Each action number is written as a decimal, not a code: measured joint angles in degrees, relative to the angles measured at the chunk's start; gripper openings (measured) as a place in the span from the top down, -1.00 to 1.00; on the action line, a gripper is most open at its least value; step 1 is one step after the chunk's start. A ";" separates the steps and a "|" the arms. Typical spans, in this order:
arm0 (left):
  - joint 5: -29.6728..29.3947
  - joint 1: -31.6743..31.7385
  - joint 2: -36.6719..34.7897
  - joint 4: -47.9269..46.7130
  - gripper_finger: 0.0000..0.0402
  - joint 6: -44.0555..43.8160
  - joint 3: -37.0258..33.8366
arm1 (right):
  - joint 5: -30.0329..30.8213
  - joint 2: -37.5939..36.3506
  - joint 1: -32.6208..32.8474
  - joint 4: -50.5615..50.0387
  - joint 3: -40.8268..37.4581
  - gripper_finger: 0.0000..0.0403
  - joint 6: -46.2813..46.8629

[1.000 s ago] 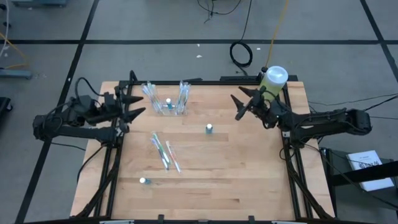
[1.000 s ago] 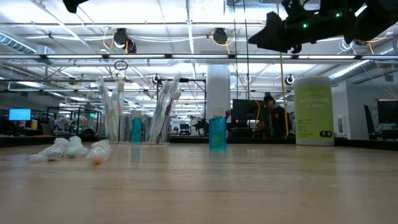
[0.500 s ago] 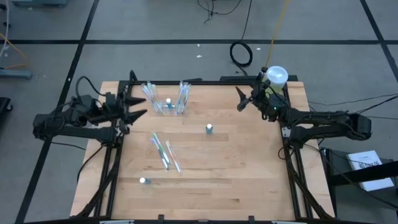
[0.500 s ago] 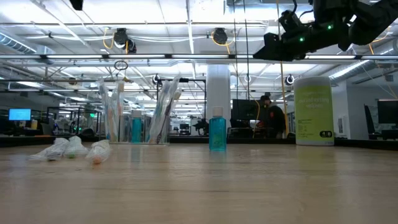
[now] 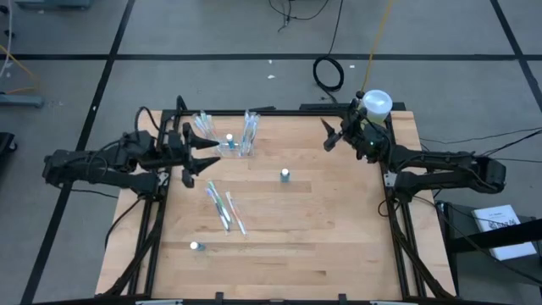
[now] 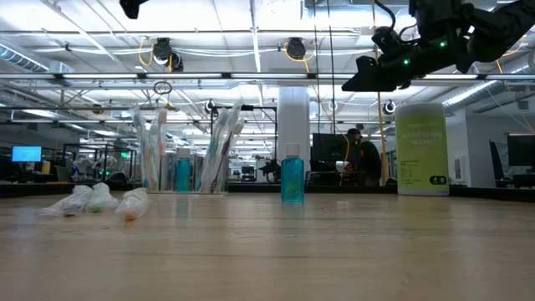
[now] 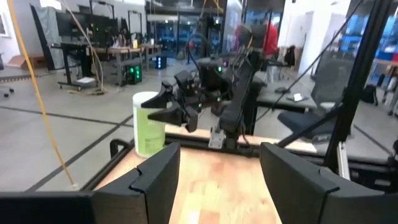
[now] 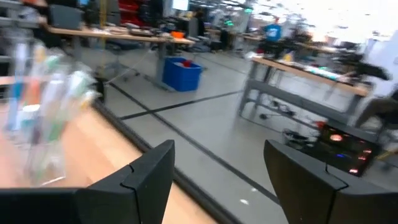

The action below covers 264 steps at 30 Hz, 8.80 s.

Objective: Pick & Place toothbrushing station
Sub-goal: Put the purple toothbrush into the transparent organizer

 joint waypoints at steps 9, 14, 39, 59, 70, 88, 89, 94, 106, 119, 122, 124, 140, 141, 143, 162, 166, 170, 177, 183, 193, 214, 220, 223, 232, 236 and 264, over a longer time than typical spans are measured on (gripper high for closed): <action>-3.25 0.00 -0.08 -0.04 -0.13 -1.27 0.00 | -11.98 0.00 -0.18 1.32 0.00 -0.20 2.04; -7.39 0.00 -2.81 -0.12 -0.13 -2.39 0.00 | -17.61 0.00 -0.18 1.82 0.00 -0.20 2.35; 11.18 0.00 5.40 -12.01 -0.13 -15.58 0.00 | -39.04 0.00 -0.13 1.85 0.00 -0.20 4.26; 6.24 0.00 -4.92 -15.64 -0.13 -10.10 0.04 | -42.37 0.69 1.39 5.56 0.02 -0.20 4.05; 7.42 -2.45 7.27 -31.52 -0.13 -22.82 0.04 | -43.39 6.72 2.12 10.85 0.04 -0.20 4.07; 2.82 -9.35 24.65 -42.86 -0.13 -66.96 0.04 | -43.10 6.69 2.12 12.21 0.04 -0.20 4.16; 2.82 -9.20 25.69 -43.44 -0.13 -69.12 0.04 | -43.10 6.69 2.12 12.21 0.04 -0.20 4.16; 0.64 -8.08 30.70 -44.95 -0.13 -76.77 0.04 | -43.10 6.69 2.12 12.21 0.04 -0.20 4.18; 4.91 -6.31 40.93 -41.52 -0.13 -82.62 0.04 | -43.10 6.69 2.12 12.30 0.04 -0.20 5.49; 6.72 -13.67 42.48 -40.57 -0.13 -96.17 0.04 | -43.10 6.67 2.12 12.64 0.02 -0.20 5.52; 5.96 -14.80 43.33 -40.30 -0.13 -98.98 0.04 | -43.10 6.67 2.11 12.62 0.02 -0.20 5.54; 6.00 -15.46 44.43 -40.80 -0.13 -100.10 0.04 | -43.10 6.67 2.12 12.62 0.02 -0.20 5.54; 1.01 -15.04 39.90 -53.29 -0.13 -103.18 0.04 | -43.32 6.67 2.12 12.56 0.00 -0.20 8.51; 0.56 -15.04 39.42 -55.25 -0.13 -104.85 0.04 | -43.30 6.67 2.12 12.56 0.00 -0.20 8.51; -0.59 -15.00 39.03 -57.79 -0.13 -108.46 0.04 | -43.32 6.67 2.12 12.58 0.00 -0.20 8.47; -2.91 -9.27 40.47 -51.16 -0.13 -107.24 -5.32 | -43.37 6.67 2.12 12.51 0.00 -0.20 8.37; -2.66 -8.75 40.47 -50.20 -0.13 -105.37 -5.62 | -43.37 6.67 2.12 12.55 0.00 -0.20 8.35; -2.64 -7.91 40.81 -50.36 -0.13 -104.86 -5.60 | -43.37 6.67 2.12 12.56 0.00 -0.20 8.34; -1.57 -6.93 40.86 -50.99 -0.13 -104.66 -5.60 | -43.38 6.67 2.12 12.51 0.00 -0.20 8.47; 0.42 -6.95 40.63 -44.21 -0.08 -104.98 -8.77 | -43.39 6.67 2.12 12.21 0.00 -0.20 8.40; -1.26 -6.97 40.63 -44.87 0.37 -104.70 -9.75 | -43.39 6.67 2.12 12.16 0.00 -0.20 8.36; -11.53 -6.99 39.70 -51.71 0.80 -88.00 0.20 | -43.37 6.67 2.12 12.16 0.00 -0.20 8.10; -19.28 -6.99 39.66 -63.63 0.87 -80.40 12.83 | -43.37 6.67 2.10 12.16 0.00 -0.20 8.10; -28.90 -7.26 39.63 -66.78 0.88 -71.95 21.48 | -43.37 6.67 2.12 12.16 0.00 -0.20 8.10; -47.70 -7.70 38.15 -60.11 0.88 -40.52 39.89 | -43.37 6.67 2.12 12.14 0.00 -0.20 8.07; -43.78 -6.26 33.95 -48.16 0.88 -30.22 37.33 | -43.37 6.67 2.11 11.93 0.00 -0.20 7.84; -27.71 13.48 3.92 36.38 0.88 12.39 -22.92 | -41.53 6.67 2.10 11.68 0.00 -0.20 6.64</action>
